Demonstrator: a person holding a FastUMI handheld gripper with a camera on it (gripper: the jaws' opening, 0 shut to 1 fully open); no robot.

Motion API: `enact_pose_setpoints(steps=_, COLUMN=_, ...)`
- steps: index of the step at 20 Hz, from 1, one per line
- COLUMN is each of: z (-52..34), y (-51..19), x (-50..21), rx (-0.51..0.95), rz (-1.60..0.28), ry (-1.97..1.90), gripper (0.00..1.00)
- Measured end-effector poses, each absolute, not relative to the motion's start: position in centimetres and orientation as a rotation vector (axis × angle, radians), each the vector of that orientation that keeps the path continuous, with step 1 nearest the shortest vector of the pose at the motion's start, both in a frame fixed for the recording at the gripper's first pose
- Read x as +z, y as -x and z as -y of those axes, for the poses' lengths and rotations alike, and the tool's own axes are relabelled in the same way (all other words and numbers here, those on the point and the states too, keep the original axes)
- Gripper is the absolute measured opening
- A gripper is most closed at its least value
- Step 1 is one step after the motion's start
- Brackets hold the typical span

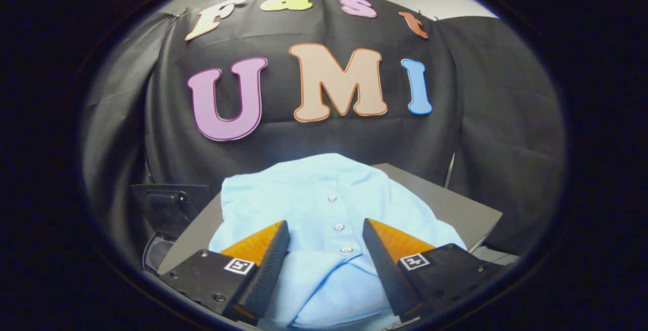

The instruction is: Put the clothes into the washing machine and then close the washing machine lid.

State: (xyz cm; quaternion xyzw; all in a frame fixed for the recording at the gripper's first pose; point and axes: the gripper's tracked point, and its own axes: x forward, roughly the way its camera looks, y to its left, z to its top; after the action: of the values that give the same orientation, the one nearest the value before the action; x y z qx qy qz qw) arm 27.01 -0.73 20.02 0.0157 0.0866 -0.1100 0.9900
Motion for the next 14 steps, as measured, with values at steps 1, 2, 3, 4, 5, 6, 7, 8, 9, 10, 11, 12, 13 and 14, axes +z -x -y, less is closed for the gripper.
enact_pose_setpoints(steps=1, z=0.4, y=-27.0, x=20.0, rx=-0.209, rz=-0.159, ry=-0.045, gripper=0.77)
enact_pose_setpoints(steps=2, z=0.1, y=-27.2, x=19.8, rx=-0.21, rz=-0.158, ry=-0.062, gripper=0.65)
enact_pose_setpoints(steps=3, z=-0.1, y=-27.0, x=20.3, rx=-0.219, rz=-0.15, ry=-0.062, gripper=0.53)
enact_pose_setpoints(steps=4, z=-0.5, y=-27.1, x=20.1, rx=-0.22, rz=-0.158, ry=-0.065, gripper=0.41)
enact_pose_setpoints(steps=5, z=-0.6, y=-27.0, x=19.8, rx=-0.233, rz=-0.165, ry=-0.075, gripper=0.29)
enact_pose_setpoints(steps=6, z=-1.0, y=-26.9, x=20.0, rx=-0.238, rz=-0.161, ry=-0.086, gripper=0.22)
enact_pose_setpoints(steps=7, z=-2.1, y=-27.0, x=20.0, rx=-0.225, rz=-0.166, ry=-0.102, gripper=0.17)
enact_pose_setpoints(steps=8, z=-3.3, y=-27.0, x=20.2, rx=-0.201, rz=-0.155, ry=-0.11, gripper=0.15)
enact_pose_setpoints(steps=9, z=-4.8, y=-27.0, x=19.9, rx=-0.167, rz=-0.15, ry=-0.107, gripper=0.13)
enact_pose_setpoints(steps=10, z=-6.4, y=-26.9, x=20.0, rx=-0.133, rz=-0.143, ry=-0.096, gripper=0.12)
enact_pose_setpoints(steps=11, z=-7.8, y=-26.9, x=19.9, rx=-0.108, rz=-0.135, ry=-0.087, gripper=0.1)
enact_pose_setpoints(steps=12, z=-9.3, y=-26.9, x=19.9, rx=-0.082, rz=-0.129, ry=-0.086, gripper=0.1)
enact_pose_setpoints(steps=13, z=-10.7, y=-26.9, x=19.9, rx=-0.056, rz=-0.125, ry=-0.094, gripper=0.1)
enact_pose_setpoints(steps=14, z=-12.5, y=-27.1, x=20.0, rx=-0.023, rz=-0.125, ry=-0.107, gripper=0.1)
